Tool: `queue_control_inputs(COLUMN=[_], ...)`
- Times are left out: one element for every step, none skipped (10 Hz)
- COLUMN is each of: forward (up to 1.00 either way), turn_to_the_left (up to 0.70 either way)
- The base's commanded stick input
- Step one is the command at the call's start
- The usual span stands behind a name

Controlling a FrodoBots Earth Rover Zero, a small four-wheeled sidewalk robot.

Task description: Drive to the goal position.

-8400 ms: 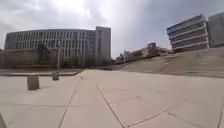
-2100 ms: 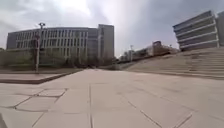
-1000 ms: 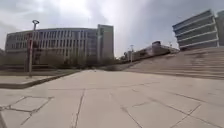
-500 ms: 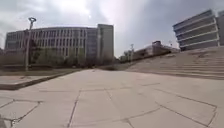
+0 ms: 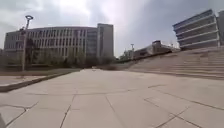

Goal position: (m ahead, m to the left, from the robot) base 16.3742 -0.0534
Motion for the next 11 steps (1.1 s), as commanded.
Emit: queue_control_inputs(forward=[0.70, 0.70, 0.70, 0.70, 0.70, 0.70, 0.70, 0.70, 0.70, 0.70, 0.70], turn_to_the_left=[0.00, 0.00, 0.00, 0.00, 0.00, 0.00, 0.00, 0.00, 0.00, 0.00, 0.00])
